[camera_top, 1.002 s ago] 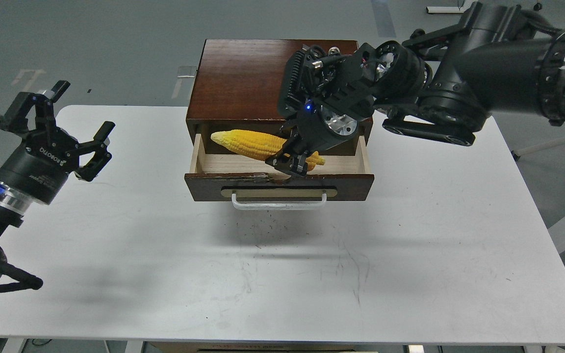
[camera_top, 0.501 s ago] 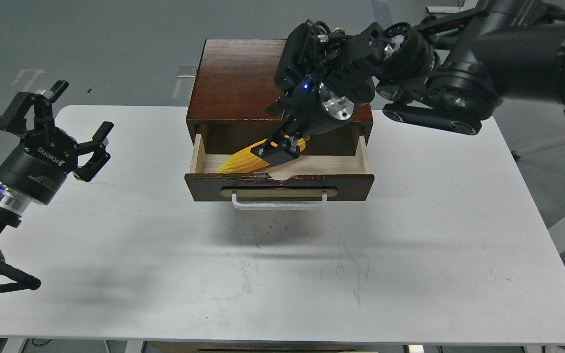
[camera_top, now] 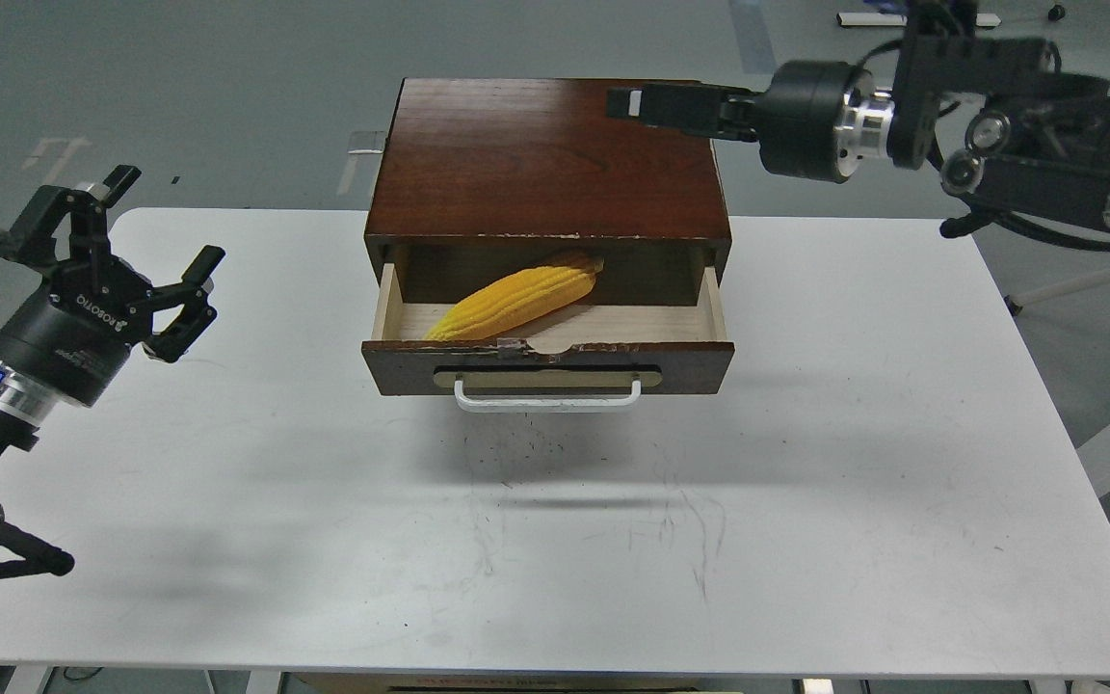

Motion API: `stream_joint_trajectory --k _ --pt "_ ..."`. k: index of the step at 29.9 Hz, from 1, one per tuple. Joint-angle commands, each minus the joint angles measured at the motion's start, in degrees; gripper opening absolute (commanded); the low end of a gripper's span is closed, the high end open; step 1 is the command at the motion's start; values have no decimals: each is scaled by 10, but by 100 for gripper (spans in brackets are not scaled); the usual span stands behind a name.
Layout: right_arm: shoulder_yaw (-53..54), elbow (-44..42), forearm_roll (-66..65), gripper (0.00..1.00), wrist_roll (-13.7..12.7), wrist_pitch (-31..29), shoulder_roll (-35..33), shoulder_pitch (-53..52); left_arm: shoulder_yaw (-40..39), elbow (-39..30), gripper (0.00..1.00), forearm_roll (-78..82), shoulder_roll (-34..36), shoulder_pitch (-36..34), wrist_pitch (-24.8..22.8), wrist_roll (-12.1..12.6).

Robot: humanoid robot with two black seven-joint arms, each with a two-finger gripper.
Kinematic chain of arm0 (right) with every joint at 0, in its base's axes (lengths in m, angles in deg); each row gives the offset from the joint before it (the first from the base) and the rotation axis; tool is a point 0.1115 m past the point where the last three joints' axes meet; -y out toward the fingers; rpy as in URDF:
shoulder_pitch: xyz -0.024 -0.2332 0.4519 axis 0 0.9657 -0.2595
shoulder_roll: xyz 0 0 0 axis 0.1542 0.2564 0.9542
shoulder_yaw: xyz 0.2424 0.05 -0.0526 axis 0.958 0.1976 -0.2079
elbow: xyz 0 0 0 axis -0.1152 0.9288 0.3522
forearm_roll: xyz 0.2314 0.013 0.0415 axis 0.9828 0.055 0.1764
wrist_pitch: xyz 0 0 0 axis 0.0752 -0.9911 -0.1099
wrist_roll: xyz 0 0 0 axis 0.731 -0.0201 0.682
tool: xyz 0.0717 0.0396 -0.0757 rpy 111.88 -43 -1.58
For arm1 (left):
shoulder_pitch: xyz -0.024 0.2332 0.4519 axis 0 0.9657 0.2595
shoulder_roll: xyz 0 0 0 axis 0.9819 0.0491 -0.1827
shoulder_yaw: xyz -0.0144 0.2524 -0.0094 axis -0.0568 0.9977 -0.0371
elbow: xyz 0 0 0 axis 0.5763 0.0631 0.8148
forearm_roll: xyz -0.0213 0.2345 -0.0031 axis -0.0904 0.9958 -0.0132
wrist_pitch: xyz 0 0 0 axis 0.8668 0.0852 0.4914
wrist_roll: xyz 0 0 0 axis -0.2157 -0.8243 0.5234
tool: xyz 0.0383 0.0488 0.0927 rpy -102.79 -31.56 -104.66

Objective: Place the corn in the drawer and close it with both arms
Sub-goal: 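Withdraw the right gripper up and back from the drawer, then move the left gripper forward to the front of the drawer handle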

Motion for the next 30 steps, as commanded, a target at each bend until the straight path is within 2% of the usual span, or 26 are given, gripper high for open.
stream_joint_trajectory --k 1,4,6,9,13,17,20,24,30 --pt "174 -6 39 96 0 0 -52 166 1 1 100 1 5 0 0 0" --pt "300 -12 62 96 0 -1 -57 286 2 1 100 1 9 2 -2 0" --pt "396 -24 93 96 0 -2 -52 377 2 2 100 1 15 2 -31 0" --pt "442 -43 153 96 0 -7 -49 435 2 2 100 4 22 2 -61 0" --pt "456 -81 232 98 0 -37 -28 478 0 2 100 31 26 1 -61 0" --pt "456 -130 249 98 0 -106 -6 507 -3 0 100 88 28 0 -61 0" --pt "455 -145 248 98 0 -123 4 525 -9 -13 100 148 33 -5 -61 0" --pt "454 -145 248 98 0 -123 8 529 -14 -74 100 269 71 -26 -61 0" --pt "453 -146 247 98 0 -121 27 526 -10 -161 100 510 76 -117 -61 0"
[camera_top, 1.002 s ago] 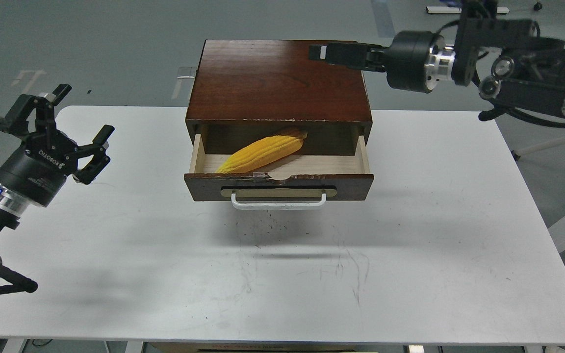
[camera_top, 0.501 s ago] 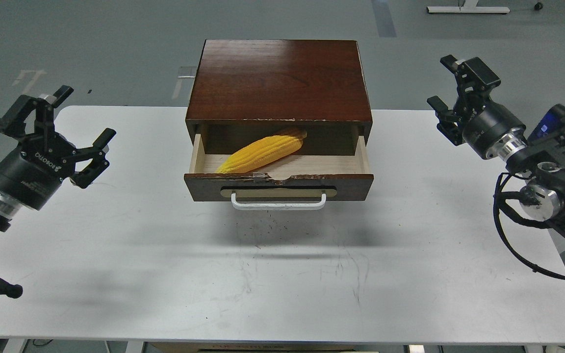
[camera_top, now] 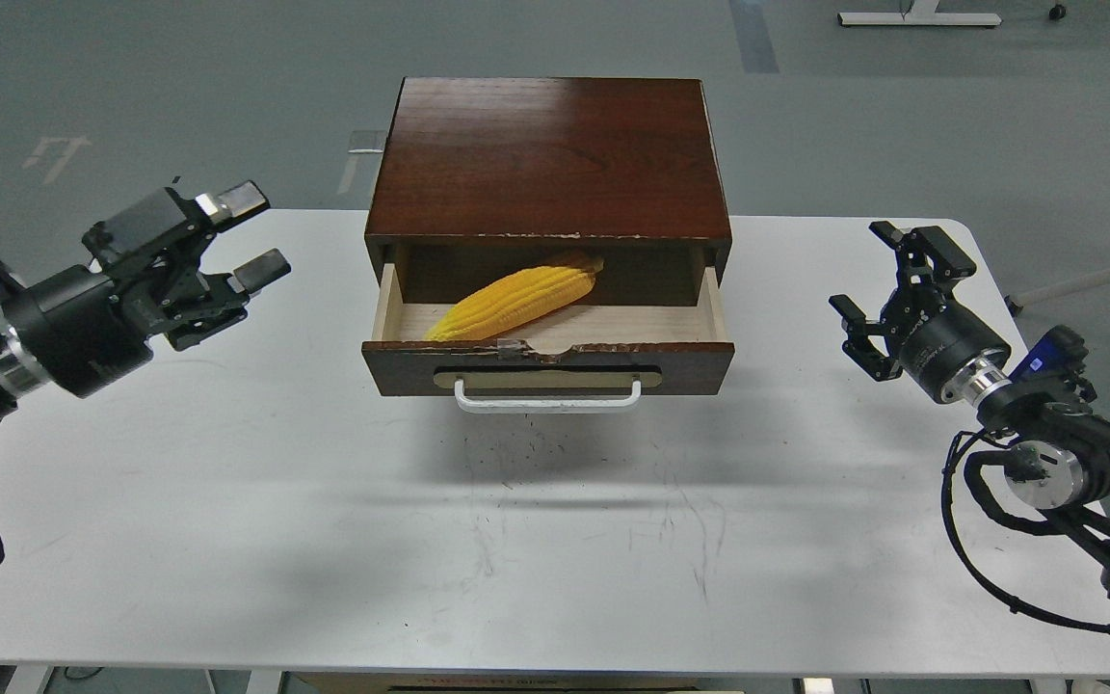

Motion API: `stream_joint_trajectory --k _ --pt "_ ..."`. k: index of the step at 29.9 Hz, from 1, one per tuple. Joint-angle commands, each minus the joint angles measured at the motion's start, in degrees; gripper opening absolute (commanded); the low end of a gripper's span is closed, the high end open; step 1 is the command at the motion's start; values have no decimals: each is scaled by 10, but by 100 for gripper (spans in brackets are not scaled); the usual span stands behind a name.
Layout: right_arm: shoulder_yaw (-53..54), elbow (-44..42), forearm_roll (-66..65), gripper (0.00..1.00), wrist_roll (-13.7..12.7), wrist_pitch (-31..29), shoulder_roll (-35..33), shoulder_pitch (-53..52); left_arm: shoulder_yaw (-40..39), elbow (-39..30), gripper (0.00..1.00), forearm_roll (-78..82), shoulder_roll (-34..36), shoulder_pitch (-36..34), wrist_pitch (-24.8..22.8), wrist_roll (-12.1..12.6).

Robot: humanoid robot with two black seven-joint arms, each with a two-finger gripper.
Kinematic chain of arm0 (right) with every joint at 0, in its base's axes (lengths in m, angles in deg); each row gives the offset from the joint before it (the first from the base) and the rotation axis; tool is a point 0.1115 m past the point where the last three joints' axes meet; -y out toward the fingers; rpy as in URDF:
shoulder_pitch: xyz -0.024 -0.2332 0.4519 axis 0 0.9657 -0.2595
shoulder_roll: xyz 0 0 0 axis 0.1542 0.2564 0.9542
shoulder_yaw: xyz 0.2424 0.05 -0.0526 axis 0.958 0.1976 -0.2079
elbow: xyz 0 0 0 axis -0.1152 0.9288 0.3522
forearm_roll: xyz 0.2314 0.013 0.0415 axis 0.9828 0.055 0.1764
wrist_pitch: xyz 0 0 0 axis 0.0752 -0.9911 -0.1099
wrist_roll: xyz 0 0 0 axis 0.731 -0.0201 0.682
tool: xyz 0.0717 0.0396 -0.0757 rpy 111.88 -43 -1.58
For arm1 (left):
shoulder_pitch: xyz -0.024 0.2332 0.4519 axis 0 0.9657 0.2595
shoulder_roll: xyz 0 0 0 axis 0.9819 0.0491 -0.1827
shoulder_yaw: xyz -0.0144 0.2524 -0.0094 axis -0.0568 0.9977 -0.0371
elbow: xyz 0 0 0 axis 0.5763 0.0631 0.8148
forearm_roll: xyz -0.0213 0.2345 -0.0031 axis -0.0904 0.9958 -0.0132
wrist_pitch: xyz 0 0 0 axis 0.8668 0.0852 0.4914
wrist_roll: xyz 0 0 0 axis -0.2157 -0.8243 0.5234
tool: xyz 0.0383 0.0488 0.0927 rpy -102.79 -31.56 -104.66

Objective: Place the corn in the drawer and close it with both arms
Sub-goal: 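Move the left gripper forward to the front of the drawer handle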

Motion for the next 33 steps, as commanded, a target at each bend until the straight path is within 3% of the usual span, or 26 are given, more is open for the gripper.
stream_joint_trajectory --k 1,6,10,14,17,19,23,24,29,33 --pt "0 0 -1 99 0 2 9 -1 10 -53 100 163 -4 -66 0 0" --pt "-4 0 -3 98 0 3 9 0 46 -93 99 348 -31 -131 0 0" --pt "-8 0 -4 98 0 3 9 0 149 -97 95 456 -102 -202 0 0" --pt "-8 0 -4 98 0 3 9 0 219 -93 89 537 -154 -228 0 0" --pt "-10 0 -5 98 0 2 9 1 225 -89 73 557 -185 -225 0 0" --pt "-10 1 -5 98 0 2 8 2 249 -79 46 554 -212 -220 0 0" --pt "-10 1 -5 98 0 2 7 7 285 -68 16 542 -225 -207 0 0" --pt "-11 1 -6 99 0 2 7 7 285 -66 3 525 -227 -192 9 0" --pt "-12 1 -9 98 0 2 8 11 275 -28 0 438 -233 -109 33 0" --pt "-12 1 -9 98 0 2 8 13 266 -13 0 358 -227 -86 47 18"
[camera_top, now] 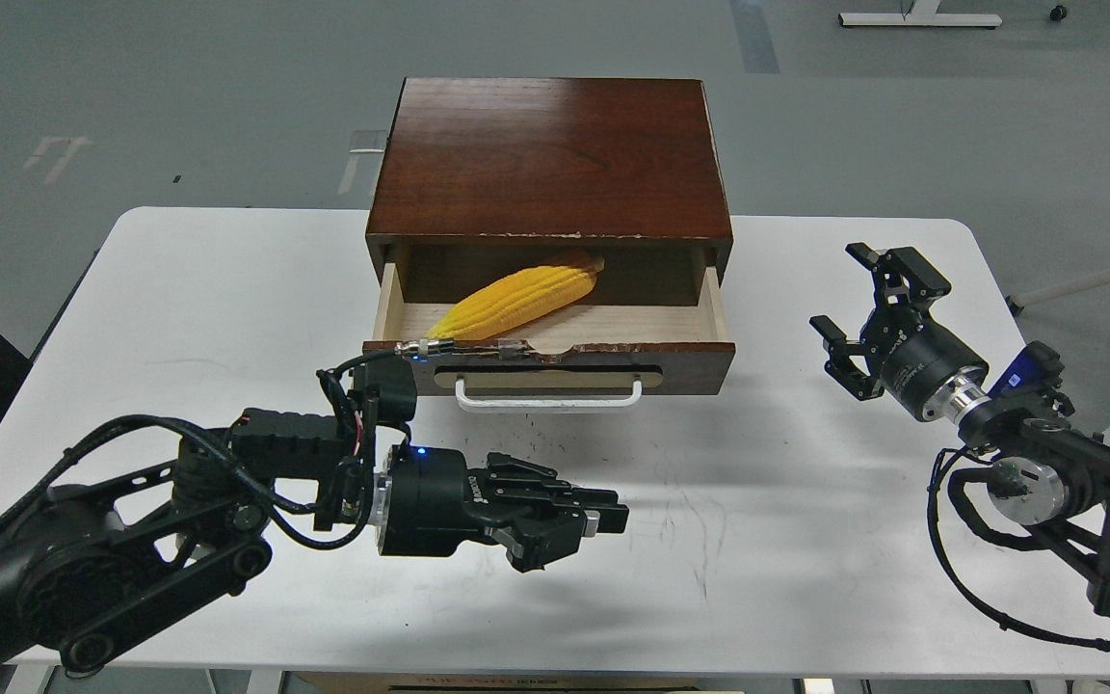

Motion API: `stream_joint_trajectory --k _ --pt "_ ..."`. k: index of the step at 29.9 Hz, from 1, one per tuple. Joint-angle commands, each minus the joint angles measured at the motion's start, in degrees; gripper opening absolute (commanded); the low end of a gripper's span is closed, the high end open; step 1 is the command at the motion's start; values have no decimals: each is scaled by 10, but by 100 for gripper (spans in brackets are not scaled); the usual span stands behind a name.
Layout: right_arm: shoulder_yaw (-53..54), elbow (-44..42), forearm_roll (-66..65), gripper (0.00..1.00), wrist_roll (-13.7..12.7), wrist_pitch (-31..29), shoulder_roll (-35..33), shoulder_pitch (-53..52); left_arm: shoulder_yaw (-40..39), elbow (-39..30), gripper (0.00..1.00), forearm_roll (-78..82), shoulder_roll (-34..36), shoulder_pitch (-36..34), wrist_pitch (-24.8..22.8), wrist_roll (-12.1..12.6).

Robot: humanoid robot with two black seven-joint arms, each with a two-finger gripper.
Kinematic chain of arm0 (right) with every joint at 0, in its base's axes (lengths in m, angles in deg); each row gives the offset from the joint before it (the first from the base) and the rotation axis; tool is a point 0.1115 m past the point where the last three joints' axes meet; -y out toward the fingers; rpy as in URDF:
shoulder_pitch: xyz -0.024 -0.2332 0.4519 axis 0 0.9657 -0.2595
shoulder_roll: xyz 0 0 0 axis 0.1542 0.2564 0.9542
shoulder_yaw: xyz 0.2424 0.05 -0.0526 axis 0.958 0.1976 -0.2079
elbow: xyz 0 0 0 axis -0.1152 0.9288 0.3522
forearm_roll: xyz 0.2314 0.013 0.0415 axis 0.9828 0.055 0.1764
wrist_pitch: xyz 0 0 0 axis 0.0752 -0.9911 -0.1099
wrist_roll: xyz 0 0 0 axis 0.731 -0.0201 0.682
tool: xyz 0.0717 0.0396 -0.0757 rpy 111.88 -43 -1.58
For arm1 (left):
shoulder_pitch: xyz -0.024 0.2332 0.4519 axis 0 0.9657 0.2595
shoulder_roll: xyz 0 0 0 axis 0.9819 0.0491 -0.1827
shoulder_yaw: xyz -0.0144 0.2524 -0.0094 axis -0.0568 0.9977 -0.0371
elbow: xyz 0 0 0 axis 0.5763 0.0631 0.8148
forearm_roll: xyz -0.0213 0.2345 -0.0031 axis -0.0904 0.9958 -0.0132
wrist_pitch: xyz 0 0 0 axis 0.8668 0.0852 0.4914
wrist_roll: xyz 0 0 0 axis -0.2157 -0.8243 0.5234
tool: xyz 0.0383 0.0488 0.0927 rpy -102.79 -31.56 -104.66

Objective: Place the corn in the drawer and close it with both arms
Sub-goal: 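Move the left gripper forward to the front of the drawer handle, then push the drawer front with the left gripper toward the box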

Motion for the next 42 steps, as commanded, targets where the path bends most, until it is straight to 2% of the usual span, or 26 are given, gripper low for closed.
stream_joint_trajectory --k 1,3,6,13,38,42 --pt "0 -1 -1 98 0 0 0 1 -12 15 0 -99 7 20 8 25" --pt "0 -1 -1 98 0 0 0 1 -15 22 0 -153 9 21 10 50" --pt "0 -1 -1 98 0 0 1 1 -24 39 0 -192 8 21 11 69" --pt "0 -1 -1 98 0 0 0 2 -26 88 0 -234 7 25 10 69" --pt "0 2 -1 98 0 -1 1 17 -54 123 0 -260 1 25 16 71" --pt "0 2 -1 98 0 -1 1 18 -54 134 0 -267 -1 24 31 71"
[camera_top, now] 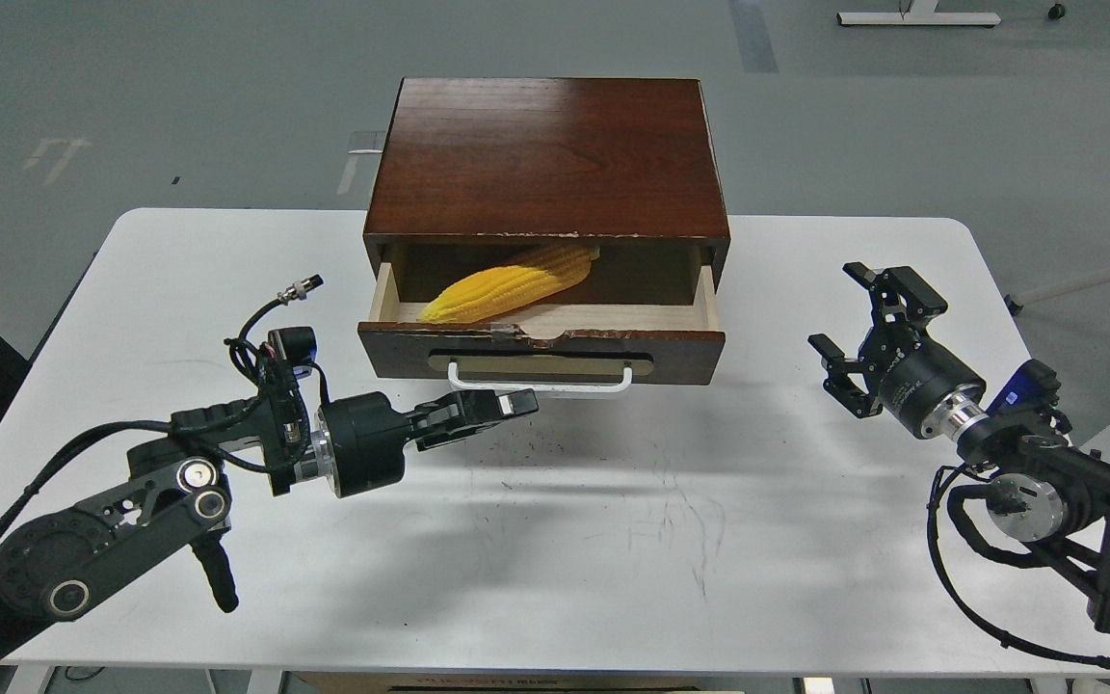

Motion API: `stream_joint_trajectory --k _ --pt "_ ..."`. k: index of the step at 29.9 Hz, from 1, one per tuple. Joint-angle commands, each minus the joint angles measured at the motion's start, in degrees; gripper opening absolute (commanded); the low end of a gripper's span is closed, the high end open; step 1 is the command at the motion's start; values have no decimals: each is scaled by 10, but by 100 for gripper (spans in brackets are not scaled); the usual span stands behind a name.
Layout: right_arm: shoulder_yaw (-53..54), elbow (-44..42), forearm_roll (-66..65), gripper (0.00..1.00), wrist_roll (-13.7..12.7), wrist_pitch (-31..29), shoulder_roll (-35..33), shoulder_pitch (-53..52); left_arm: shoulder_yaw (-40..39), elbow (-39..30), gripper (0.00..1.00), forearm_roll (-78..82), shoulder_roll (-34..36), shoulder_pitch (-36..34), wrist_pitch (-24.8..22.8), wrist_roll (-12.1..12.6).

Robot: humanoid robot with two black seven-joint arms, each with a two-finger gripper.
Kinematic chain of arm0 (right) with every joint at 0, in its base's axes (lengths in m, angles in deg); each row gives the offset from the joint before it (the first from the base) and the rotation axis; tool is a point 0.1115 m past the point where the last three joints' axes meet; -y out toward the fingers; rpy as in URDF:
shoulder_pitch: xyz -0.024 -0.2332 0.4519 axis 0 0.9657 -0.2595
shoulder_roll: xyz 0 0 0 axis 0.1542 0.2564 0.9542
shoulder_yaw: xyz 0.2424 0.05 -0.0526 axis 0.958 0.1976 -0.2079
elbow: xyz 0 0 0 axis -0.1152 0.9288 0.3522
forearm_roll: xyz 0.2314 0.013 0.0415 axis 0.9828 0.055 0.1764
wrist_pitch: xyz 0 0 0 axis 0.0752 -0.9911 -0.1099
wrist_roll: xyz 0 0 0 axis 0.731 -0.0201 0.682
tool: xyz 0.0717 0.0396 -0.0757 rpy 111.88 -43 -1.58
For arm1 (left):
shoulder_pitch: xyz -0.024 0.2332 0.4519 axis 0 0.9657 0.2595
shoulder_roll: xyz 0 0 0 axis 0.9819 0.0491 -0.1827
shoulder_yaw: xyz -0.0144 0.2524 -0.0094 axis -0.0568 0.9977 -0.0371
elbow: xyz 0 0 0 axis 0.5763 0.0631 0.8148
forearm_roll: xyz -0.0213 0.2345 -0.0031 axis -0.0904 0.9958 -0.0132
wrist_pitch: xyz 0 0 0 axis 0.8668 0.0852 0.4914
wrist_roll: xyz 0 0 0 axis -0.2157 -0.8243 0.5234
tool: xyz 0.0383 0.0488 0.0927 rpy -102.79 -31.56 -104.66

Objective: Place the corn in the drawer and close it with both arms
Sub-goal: 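Push the drawer front with the left gripper toward the box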

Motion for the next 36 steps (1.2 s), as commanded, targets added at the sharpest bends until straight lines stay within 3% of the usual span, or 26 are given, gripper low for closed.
stream_joint_trajectory --k 1,22,36 --pt "0 0 0 98 0 0 0 1 -1 11 0 -9 -3 -1 14 1" --pt "0 1 0 99 0 0 -1 8 -9 78 0 -11 -63 -19 59 25" --pt "0 2 0 98 0 1 -1 17 -9 123 0 -12 -99 -29 123 46"
